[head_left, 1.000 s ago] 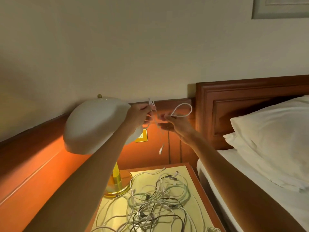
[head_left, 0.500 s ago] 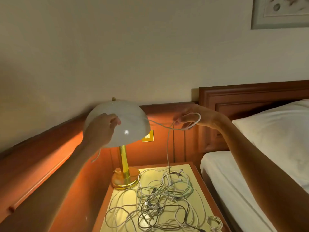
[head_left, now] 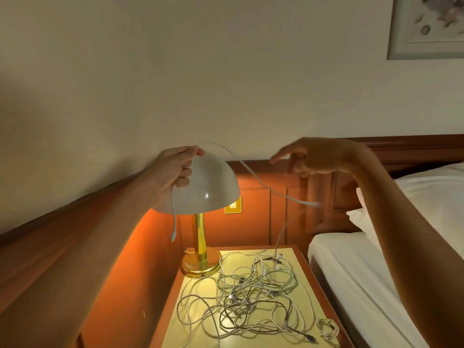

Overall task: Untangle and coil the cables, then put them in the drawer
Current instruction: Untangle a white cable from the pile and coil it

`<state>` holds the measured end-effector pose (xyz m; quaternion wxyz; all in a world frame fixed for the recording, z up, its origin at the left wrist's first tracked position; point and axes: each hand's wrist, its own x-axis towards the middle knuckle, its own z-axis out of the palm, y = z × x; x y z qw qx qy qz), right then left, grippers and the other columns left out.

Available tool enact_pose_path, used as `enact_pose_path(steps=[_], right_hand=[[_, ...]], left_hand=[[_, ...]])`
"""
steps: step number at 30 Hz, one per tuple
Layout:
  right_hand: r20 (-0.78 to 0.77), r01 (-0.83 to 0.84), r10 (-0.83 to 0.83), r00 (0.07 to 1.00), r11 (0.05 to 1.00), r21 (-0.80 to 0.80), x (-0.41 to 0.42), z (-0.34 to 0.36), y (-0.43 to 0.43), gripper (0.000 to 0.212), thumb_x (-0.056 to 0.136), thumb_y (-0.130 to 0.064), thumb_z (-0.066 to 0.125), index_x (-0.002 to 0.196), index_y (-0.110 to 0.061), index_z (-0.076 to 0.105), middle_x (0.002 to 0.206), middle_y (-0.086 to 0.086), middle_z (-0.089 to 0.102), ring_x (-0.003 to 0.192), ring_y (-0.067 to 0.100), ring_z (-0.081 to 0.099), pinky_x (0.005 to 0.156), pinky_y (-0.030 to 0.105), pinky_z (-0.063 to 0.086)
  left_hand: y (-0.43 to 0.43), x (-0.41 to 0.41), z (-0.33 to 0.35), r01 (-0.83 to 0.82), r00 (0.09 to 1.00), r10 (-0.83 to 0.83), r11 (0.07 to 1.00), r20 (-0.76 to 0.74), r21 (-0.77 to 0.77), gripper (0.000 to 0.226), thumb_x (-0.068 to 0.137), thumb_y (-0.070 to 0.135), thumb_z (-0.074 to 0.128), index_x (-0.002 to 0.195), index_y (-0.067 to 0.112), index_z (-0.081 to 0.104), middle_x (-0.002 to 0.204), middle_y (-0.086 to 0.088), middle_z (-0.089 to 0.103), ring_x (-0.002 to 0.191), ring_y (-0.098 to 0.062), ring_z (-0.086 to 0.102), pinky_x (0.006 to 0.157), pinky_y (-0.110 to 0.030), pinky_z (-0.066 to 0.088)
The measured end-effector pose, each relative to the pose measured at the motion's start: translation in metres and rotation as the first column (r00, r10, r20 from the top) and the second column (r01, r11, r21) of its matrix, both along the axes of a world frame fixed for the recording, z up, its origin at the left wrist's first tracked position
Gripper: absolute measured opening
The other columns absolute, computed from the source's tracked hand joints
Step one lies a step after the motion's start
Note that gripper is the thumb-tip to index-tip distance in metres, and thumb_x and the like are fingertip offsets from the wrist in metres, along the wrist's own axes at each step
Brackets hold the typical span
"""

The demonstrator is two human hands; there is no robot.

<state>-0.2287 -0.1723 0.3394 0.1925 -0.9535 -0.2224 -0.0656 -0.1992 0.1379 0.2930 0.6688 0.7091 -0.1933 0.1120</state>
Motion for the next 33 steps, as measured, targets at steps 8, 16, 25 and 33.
enact_pose_path(steps=[8,16,25,33], right_hand=[[-0.166,-0.053,0.150,0.975,0.875,0.481,0.002,-0.023,0.069,0.029,0.099,-0.031,0.055,0.119,-0.012,0.065,0.105,0.008,0.073,0.095,0.024,0.071,0.082,0.036,0.060],[-0.077,-0.038,0.151,0.986,0.639,0.769,0.026,-0.042,0.078,0.026,0.103,-0.022,0.052,0.106,-0.005,0.071,0.068,0.006,0.065,0.057,0.017,0.065,0.055,0.030,0.056],[0.199,-0.002,-0.022,0.980,0.993,0.120,0.033,-0.044,0.062,0.071,0.086,-0.023,0.077,0.148,-0.025,0.044,0.133,0.004,0.062,0.120,0.020,0.060,0.101,0.032,0.044],[0.166,-0.306,0.309,0.937,0.951,-0.042,0.040,-0.075,0.071,0.022,0.099,-0.019,0.059,0.116,-0.014,0.073,0.114,0.000,0.074,0.098,0.004,0.069,0.091,0.029,0.056]], left_hand=[[-0.030,-0.018,0.011,0.103,0.994,-0.104,0.994,0.022,0.033,0.019,0.099,0.028,0.054,0.096,0.012,0.065,0.065,0.003,0.020,0.050,-0.007,0.018,0.043,-0.020,0.015],[-0.009,-0.014,-0.033,0.180,0.978,-0.166,0.977,-0.126,0.113,0.026,0.098,0.036,0.053,0.105,0.017,0.070,0.066,0.004,0.045,0.059,-0.009,0.046,0.060,-0.023,0.041],[-0.009,-0.018,-0.088,0.288,0.933,-0.284,0.958,-0.222,-0.018,0.025,0.101,0.033,0.044,0.093,0.012,0.056,0.063,0.004,0.031,0.054,-0.011,0.031,0.063,-0.030,0.034],[-0.033,-0.021,-0.080,0.376,0.880,-0.393,0.919,-0.268,-0.116,0.027,0.101,0.030,0.045,0.087,0.016,0.062,0.065,0.003,0.032,0.056,-0.009,0.037,0.068,-0.027,0.051]])
